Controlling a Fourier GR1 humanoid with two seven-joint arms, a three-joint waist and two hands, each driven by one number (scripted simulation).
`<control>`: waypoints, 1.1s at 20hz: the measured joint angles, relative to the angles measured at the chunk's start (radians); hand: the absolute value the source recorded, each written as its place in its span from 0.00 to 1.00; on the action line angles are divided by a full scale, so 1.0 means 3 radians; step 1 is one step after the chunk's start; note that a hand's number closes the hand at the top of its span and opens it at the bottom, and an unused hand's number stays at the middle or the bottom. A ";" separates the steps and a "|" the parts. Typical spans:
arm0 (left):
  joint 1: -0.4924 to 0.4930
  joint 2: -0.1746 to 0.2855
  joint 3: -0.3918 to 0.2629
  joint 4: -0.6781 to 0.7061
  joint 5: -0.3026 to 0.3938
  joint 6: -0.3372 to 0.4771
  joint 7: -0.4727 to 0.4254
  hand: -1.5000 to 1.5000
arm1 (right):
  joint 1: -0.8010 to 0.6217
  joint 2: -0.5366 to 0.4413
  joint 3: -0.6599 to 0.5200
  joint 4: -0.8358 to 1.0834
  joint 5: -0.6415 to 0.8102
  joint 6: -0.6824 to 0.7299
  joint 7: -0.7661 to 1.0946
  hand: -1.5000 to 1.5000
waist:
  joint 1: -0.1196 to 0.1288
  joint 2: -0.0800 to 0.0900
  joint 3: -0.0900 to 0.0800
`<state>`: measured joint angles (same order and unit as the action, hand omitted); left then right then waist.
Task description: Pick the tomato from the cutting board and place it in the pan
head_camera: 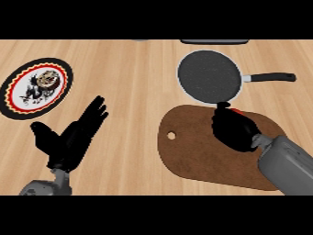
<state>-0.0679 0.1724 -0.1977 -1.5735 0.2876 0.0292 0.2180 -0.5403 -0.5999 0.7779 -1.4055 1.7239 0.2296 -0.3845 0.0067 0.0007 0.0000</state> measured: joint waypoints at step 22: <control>0.0138 -0.0008 0.0190 0.0020 -0.0009 -0.0017 -0.0051 0.50 | 0.1312 0.1333 -0.1140 -0.0732 -0.1388 -0.0481 0.0404 1.00 | -0.0227 -0.0066 -0.0024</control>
<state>-0.0264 0.1700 -0.1408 -1.5676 0.2850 0.0240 0.2026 -0.1465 -0.2001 0.4358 -1.6250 1.3076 0.0854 -0.2632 -0.0614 -0.0191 -0.0072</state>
